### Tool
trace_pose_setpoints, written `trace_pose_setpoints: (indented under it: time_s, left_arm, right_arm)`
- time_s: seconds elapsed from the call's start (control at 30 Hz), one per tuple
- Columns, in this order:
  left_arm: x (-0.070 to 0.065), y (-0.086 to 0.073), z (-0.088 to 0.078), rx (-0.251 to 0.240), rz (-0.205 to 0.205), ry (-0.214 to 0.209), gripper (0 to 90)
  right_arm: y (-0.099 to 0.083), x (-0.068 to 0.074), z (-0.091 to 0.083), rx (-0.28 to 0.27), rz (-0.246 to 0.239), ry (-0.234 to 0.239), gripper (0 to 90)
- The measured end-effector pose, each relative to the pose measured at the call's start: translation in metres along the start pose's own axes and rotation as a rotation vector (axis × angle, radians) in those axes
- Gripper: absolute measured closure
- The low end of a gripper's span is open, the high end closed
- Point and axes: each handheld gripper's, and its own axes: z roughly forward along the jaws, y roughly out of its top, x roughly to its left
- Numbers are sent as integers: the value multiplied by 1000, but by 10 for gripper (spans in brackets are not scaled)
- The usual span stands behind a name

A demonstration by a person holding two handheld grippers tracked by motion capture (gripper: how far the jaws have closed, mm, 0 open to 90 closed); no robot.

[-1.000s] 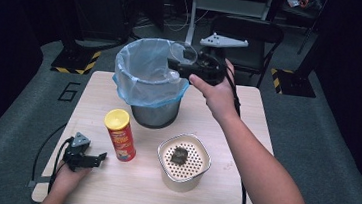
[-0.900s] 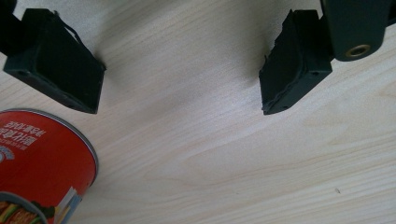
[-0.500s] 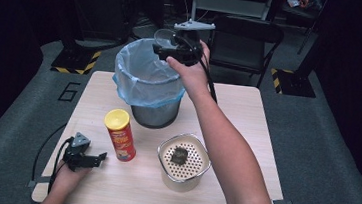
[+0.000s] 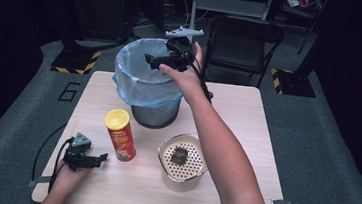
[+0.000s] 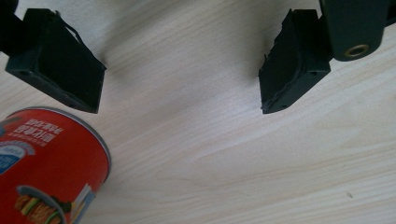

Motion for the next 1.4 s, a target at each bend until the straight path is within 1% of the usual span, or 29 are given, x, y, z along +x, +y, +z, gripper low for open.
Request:
trace_pose_setpoints:
  time_s: [0.07, 0.1, 0.13, 0.17, 0.23, 0.3, 0.33, 0.37, 0.43, 0.5, 0.53, 0.57, 0.6, 0.63, 0.67, 0.73, 0.77, 0.8, 0.83, 0.9, 0.97, 1.07, 1.1, 1.17, 1.23, 1.27, 1.33, 1.37, 1.4]
  left_arm:
    - [0, 1, -2, 3, -2, -6, 142]
    - [0, 2, -5, -2, 6, -2, 142]
    - [-1, 3, -9, -10, 10, -8, 140]
    - [-1, 4, -10, -34, 20, 2, 136]
    - [-2, 6, -17, -56, 17, 4, 133]
    - [-3, 8, -27, -98, 13, -10, 133]
    - [-4, 9, -31, -121, 7, -23, 133]
    - [-5, 10, -35, -123, 6, -54, 133]
    - [-9, 13, -42, -150, 30, -97, 134]
    - [-15, 15, -46, -169, 41, -155, 135]
    - [-18, 17, -46, -182, 43, -173, 135]
    - [-22, 20, -46, -184, 55, -194, 135]
    - [-25, 22, -45, -183, 52, -204, 135]
    - [-28, 23, -44, -185, 49, -206, 135]
    - [-31, 25, -41, -183, 43, -208, 136]
    - [-36, 29, -37, -169, 44, -211, 143]
    - [-38, 31, -34, -164, 64, -218, 143]
    - [-40, 32, -32, -173, 62, -214, 143]
    - [-41, 35, -31, -162, 66, -224, 143]
    - [-44, 38, -25, -166, 64, -215, 142]
    - [-45, 40, -22, -165, 64, -216, 142]
    - [-49, 43, -14, -157, 71, -219, 144]
    - [-50, 44, -13, -155, 83, -212, 145]
    - [-52, 46, -10, -152, 99, -223, 154]
    - [-54, 47, -6, -156, 101, -227, 158]
    - [-54, 48, -6, -156, 113, -227, 159]
    - [-56, 48, -6, -172, 96, -225, 159]
    - [-55, 49, -6, -185, 113, -219, 159]
    - [-58, 49, -6, -198, 83, -229, 160]
  right_arm:
    - [-2, -3, -11, -15, -3, -4, 95]
    - [-4, -4, -18, -20, 5, -9, 121]
    - [-7, -7, -24, -24, -1, -10, 149]
    - [-11, -10, -33, -33, 2, -3, 151]
    - [-17, -16, -46, -36, -3, 5, 182]
    - [-26, -23, -62, -47, -23, -7, 264]
    - [-31, -27, -70, -47, -27, -5, 273]
    - [-37, -30, -78, -43, -26, -15, 273]
    - [-48, -37, -93, -41, -24, -37, 273]
    - [-59, -42, -106, -12, -3, -58, 273]
    - [-65, -44, -112, -4, -2, -54, 272]
    - [-72, -47, -117, 12, 9, -50, 270]
    - [-79, -50, -122, 22, 8, -49, 262]
    - [-86, -51, -126, 32, 18, -56, 259]
    - [-90, -52, -129, 37, 15, -55, 253]
    - [-102, -54, -135, 53, 26, -66, 243]
    - [-108, -55, -138, 64, 31, -68, 231]
    - [-116, -56, -141, 75, 46, -70, 223]
    - [-120, -57, -143, 79, 59, -73, 221]
    - [-133, -59, -150, 87, 70, -92, 221]
    - [-142, -61, -156, 95, 63, -108, 221]
    - [-153, -63, -165, 88, 68, -130, 221]
    - [-158, -64, -170, 80, 75, -142, 221]
    - [-164, -64, -175, 79, 85, -149, 221]
    - [-172, -64, -181, 78, 84, -161, 221]
    - [-177, -63, -185, 81, 83, -167, 221]
    - [-184, -63, -189, 87, 78, -179, 221]
    - [-189, -62, -192, 91, 75, -189, 221]
    - [-194, -62, -194, 97, 71, -199, 221]
